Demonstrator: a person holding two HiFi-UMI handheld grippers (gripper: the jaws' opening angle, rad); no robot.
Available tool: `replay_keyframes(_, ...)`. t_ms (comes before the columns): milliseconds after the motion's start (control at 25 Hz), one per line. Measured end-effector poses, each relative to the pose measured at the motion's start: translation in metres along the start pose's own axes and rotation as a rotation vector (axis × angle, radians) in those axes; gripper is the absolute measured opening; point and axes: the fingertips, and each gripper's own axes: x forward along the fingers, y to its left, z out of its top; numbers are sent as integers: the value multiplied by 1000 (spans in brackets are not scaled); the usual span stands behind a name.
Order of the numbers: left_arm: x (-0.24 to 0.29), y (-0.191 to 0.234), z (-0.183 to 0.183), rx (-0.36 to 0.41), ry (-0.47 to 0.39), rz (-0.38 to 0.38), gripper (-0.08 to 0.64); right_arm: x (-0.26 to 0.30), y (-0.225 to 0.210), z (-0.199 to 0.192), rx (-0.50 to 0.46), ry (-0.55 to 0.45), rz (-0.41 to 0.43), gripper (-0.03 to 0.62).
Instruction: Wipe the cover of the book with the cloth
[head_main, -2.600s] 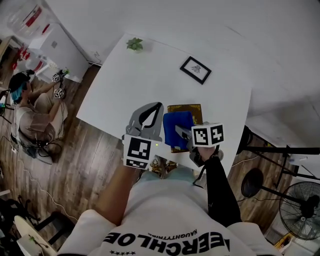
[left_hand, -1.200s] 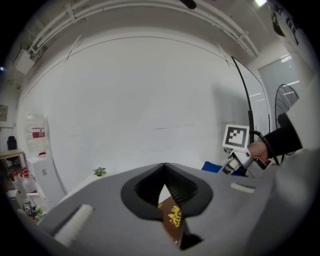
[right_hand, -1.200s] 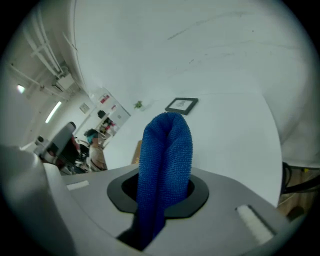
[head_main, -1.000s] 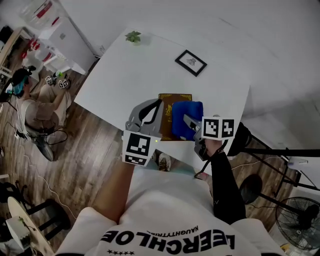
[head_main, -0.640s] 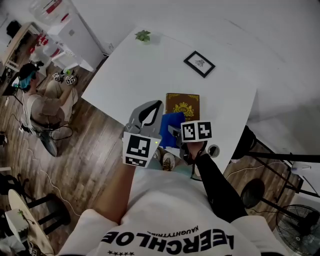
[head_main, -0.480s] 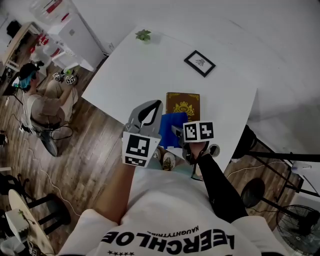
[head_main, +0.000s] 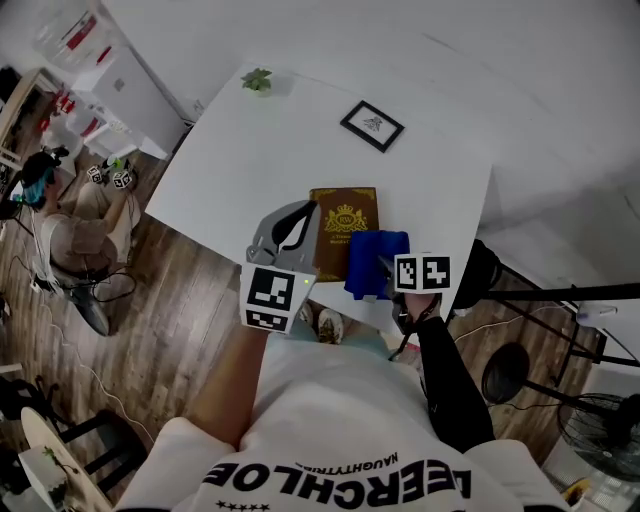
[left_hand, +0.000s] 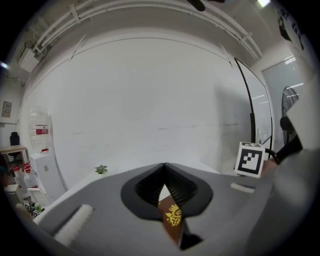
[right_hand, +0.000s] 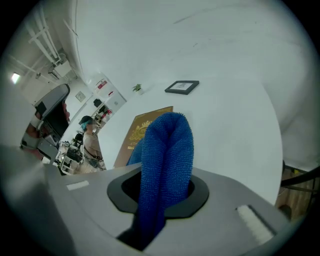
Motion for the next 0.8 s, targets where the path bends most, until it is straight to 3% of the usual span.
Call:
replay_keyframes(120, 5, -5, 3, -36, -6, -13, 57, -11, -26, -3, 9, -19, -68, 61)
replay_keyframes(240, 6, -5, 4, -62, -11, -8, 57, -16, -31, -3, 11, -36, -62, 61)
replay_keyframes(440, 7, 0, 8, -40, -15, -2, 57, -31, 2, 17, 8, -100, 93, 61)
replay_keyframes(600, 12, 14, 13, 41, -9, 19, 57, -33, 33, 52, 25, -144, 202, 61)
replay_keyframes(800, 17, 34, 7, 31, 2, 39, 57, -6, 76, 91, 31, -130, 319, 61)
